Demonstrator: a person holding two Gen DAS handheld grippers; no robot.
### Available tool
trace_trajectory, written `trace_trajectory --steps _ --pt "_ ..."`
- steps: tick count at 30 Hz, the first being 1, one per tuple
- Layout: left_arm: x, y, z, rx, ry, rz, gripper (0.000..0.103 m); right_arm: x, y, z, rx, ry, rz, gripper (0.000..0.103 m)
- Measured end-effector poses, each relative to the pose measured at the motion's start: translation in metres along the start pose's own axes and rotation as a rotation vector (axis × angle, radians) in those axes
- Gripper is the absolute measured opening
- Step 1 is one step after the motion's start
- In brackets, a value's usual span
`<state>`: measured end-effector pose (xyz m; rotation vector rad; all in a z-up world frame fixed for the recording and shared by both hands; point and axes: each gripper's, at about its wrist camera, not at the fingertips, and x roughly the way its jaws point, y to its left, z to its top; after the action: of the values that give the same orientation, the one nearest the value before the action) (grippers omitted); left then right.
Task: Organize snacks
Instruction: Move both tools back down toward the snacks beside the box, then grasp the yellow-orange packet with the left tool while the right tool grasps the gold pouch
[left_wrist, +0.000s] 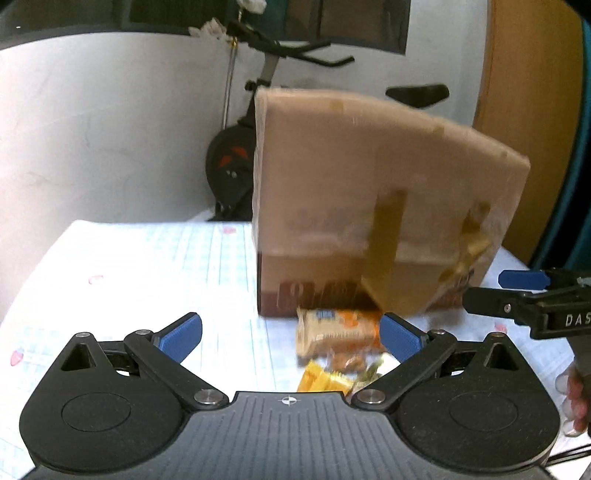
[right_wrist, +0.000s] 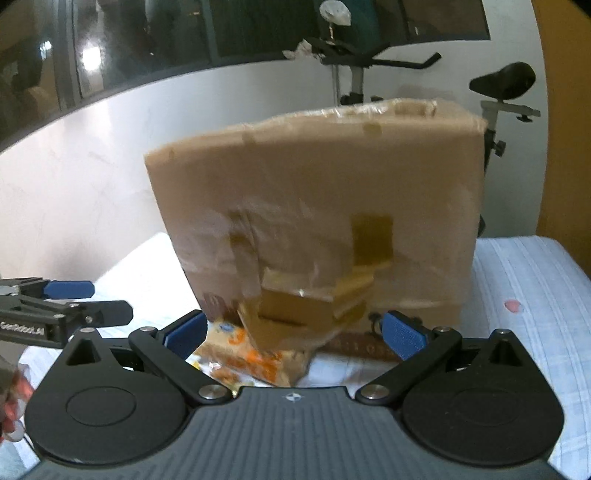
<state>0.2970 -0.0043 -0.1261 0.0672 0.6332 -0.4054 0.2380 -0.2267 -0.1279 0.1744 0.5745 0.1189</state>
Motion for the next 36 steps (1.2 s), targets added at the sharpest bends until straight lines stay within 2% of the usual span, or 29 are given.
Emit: trace_trajectory --steps 5,9,17,23,26,28,29,30,36 --pt "0.015 0.001 -0.018 0.044 0.046 -0.012 0.1 0.013 0.0 -0.02 0.037 0.059 -0.003 0.1" --pt "0.023 -0.002 -0.029 0.102 0.068 -0.017 0.091 0.022 0.003 -0.038 0.055 0.099 0.009 0.095" --pt "0.044 -0.006 -0.044 0.145 0.119 -0.066 0.09 0.033 0.006 -0.061 0.052 0.152 0.013 0.089" --pt "0.061 -0.008 -0.05 0.145 0.157 -0.074 0.077 0.036 0.006 -0.065 0.05 0.158 0.011 0.085" --pt "0.063 -0.006 -0.052 0.137 0.155 -0.086 0.068 0.038 0.007 -0.067 0.047 0.165 0.014 0.084" --pt "0.061 -0.005 -0.054 0.142 0.144 -0.09 0.052 0.037 0.009 -0.069 0.037 0.163 0.01 0.084" --pt "0.059 -0.004 -0.055 0.143 0.141 -0.087 0.05 0.037 0.01 -0.069 0.029 0.162 0.01 0.084" --pt "0.058 -0.002 -0.056 0.138 0.138 -0.084 0.042 0.036 0.011 -0.069 0.026 0.162 0.013 0.084" --pt "0.046 0.007 -0.063 0.083 0.125 -0.041 0.04 0.037 0.013 -0.07 0.017 0.159 0.019 0.083"
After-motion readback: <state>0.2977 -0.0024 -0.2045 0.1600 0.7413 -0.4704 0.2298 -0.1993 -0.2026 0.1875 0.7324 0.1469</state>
